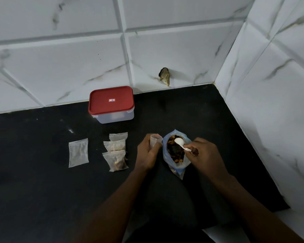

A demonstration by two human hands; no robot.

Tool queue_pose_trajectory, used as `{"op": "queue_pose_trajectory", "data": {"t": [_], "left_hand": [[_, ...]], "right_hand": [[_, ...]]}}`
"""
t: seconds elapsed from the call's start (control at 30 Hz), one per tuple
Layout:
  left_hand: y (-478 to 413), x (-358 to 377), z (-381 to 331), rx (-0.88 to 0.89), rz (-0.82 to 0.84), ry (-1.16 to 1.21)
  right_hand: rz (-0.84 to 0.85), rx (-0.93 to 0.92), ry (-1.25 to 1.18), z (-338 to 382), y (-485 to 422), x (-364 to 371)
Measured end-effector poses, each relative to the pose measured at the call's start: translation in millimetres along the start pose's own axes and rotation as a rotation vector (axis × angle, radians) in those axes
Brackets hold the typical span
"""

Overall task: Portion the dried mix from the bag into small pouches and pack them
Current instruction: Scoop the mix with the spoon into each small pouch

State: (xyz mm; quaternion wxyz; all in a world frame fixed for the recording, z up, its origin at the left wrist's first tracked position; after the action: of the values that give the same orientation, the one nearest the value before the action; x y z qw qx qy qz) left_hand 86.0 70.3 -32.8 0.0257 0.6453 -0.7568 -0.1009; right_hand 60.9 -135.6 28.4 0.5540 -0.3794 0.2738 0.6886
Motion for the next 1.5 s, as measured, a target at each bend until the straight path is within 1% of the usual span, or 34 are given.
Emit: {"op": "queue_pose_trajectory", "data": {"t": [0.1,0.27,0.43,0.5,0.57,0.63,0.7,0.73,0.93,1.03,1.13,1.23,1.27,1.37,1.5], "left_hand": [[-8.9,0.3,-1.5,-0.039,-0.012,-0.078],[-21.3,8.0,-4.2,-0.069,-0.001,-0.178],[-30.8,9.5,0.7,-0.102,-0.013,-0.186],[-33.4,11.7,7.8,-0.155,0.011,-0.144],[-35.8,15.7,12.7,-0.203,0.055,-0.078],[-37.6,16.8,10.7,-0.195,0.075,-0.043],[-37.2,14.9,7.8,-0.177,0.079,-0.016],[-36.6,13.3,7.6,-0.178,0.074,-0.002],[-31.2,9.9,10.2,-0.171,0.093,0.074],[-31.5,10.1,14.6,-0.178,0.111,0.081],[-31.1,12.0,17.1,-0.2,0.123,0.07],[-31.1,9.8,16.8,-0.201,0.104,0.058],[-30.8,9.2,16.3,-0.199,0.104,0.06],[-28.7,7.9,16.4,-0.2,0.121,0.077],[-23.2,6.2,16.7,-0.194,0.125,0.087]], "right_hand": [[0.026,-0.032,0.044,0.9,-8.2,6.7],[-0.029,-0.104,0.145,11.4,-13.9,12.9],[-0.016,-0.158,0.225,20.8,-16.5,17.5],[0.009,-0.143,0.188,24.0,-19.4,19.0],[0.086,-0.12,0.139,21.8,-21.2,28.1],[0.227,-0.064,0.165,13.0,-24.4,42.8],[0.294,-0.048,0.19,5.7,-24.2,47.3],[0.294,-0.052,0.183,5.0,-23.5,44.3],[0.089,-0.092,0.087,8.7,-19.1,2.1],[0.053,-0.107,0.137,8.3,-26.4,4.0],[0.053,-0.097,0.175,5.7,-32.1,18.3],[0.156,-0.057,0.126,3.2,-30.0,35.9],[0.182,-0.068,0.11,4.0,-27.3,38.4],[0.174,-0.084,0.089,3.9,-19.8,28.3],[0.158,-0.07,-0.001,1.3,-15.5,1.5]]}}
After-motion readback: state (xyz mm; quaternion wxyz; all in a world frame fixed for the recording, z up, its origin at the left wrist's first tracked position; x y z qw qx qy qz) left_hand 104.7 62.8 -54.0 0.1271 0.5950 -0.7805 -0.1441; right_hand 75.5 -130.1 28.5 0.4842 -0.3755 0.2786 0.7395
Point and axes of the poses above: each hand's wrist, its own y-axis away from the middle knuckle, its own x-axis out of the palm, z = x × y, the point moved 8 cm from there along -y, towards the middle knuckle, and after that the axes turned 7 degrees about z, right-handed, at the moved point
